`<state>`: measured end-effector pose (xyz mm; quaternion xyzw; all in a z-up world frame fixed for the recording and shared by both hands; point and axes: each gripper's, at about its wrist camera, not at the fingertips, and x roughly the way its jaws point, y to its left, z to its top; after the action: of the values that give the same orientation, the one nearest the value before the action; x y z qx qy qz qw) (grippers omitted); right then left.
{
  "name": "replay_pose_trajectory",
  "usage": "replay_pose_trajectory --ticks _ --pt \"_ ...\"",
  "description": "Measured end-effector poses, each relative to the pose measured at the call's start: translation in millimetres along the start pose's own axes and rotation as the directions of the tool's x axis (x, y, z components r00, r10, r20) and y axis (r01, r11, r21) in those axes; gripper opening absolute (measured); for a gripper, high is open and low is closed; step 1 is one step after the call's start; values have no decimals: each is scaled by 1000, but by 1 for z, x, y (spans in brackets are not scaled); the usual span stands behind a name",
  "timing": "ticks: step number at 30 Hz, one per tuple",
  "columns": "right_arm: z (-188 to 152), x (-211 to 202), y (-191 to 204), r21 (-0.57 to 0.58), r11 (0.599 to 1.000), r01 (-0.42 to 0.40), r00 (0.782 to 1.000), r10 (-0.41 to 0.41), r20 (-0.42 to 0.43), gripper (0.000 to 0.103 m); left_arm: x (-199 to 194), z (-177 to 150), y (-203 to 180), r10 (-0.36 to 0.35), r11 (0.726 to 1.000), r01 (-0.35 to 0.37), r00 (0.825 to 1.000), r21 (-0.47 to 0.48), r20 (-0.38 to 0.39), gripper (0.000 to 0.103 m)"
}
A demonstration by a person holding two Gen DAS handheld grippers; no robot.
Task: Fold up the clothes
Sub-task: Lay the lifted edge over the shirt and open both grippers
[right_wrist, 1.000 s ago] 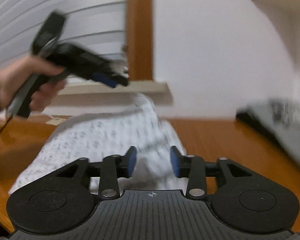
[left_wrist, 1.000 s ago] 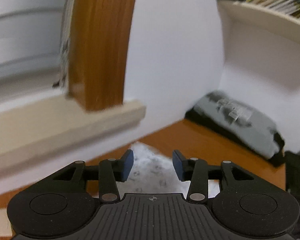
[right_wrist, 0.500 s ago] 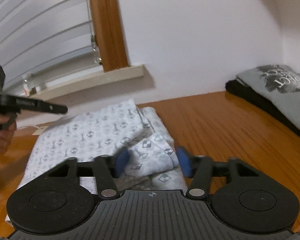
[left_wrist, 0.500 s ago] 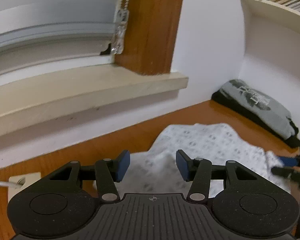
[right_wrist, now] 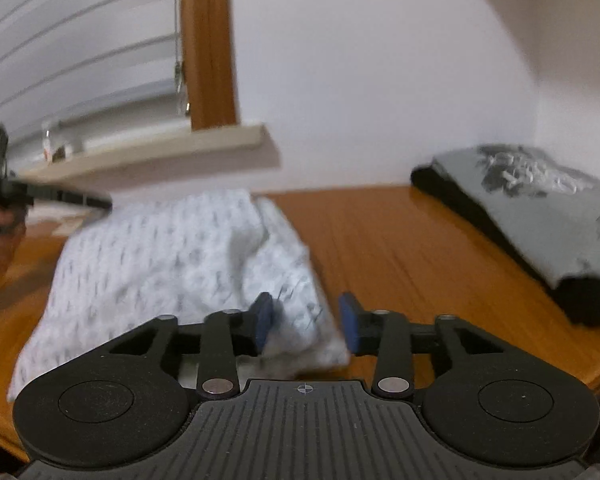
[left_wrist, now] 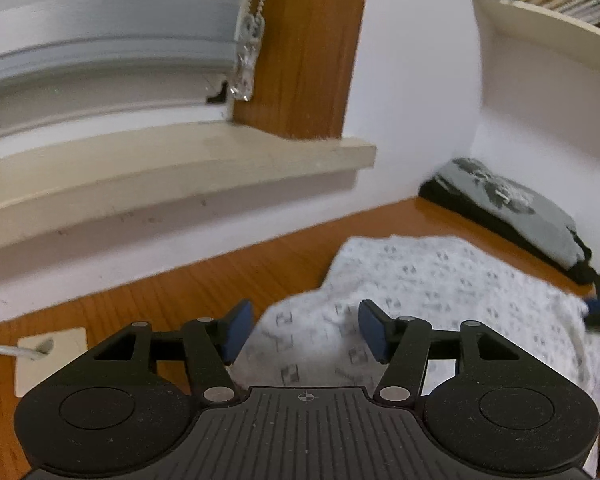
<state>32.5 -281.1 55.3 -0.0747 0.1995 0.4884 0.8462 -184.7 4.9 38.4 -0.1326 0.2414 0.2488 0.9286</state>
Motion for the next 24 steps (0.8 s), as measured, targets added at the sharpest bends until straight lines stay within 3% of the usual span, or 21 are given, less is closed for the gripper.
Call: replay_pose_trajectory --ticks 4,8,12,18,19,21,22,23,24 --pt "33 20 9 -41 998 -41 999 42 17 42 11 -1 18 -55 997 54 998 -50 -20 62" --pt "70 73 32 -77 990 -117 992 113 -49 43 13 -2 28 -88 995 87 996 -38 -19 64" --pt "99 138 55 -45 972 -231 956 218 -194 46 11 -8 43 -111 991 109 994 -74 -17 66" --pt "110 195 70 -71 968 -241 919 203 -339 54 19 -15 64 -210 962 199 977 -186 -42 64" --pt "109 199 69 -65 968 -243 914 206 -349 54 20 -15 64 -219 960 208 975 -185 -42 60" --pt "108 200 65 -49 965 -257 909 225 -351 51 21 -13 62 -237 957 227 971 -181 -31 42" --pt "107 198 64 -46 961 -273 909 242 -341 27 22 -11 62 -238 956 230 971 -183 -25 28" --pt "107 195 62 -43 956 -289 908 259 -330 13 22 -9 60 -233 958 227 972 -177 -14 10" --pt "107 188 62 -54 956 -288 918 260 -299 13 21 -7 58 -225 961 221 974 -167 -1 7"
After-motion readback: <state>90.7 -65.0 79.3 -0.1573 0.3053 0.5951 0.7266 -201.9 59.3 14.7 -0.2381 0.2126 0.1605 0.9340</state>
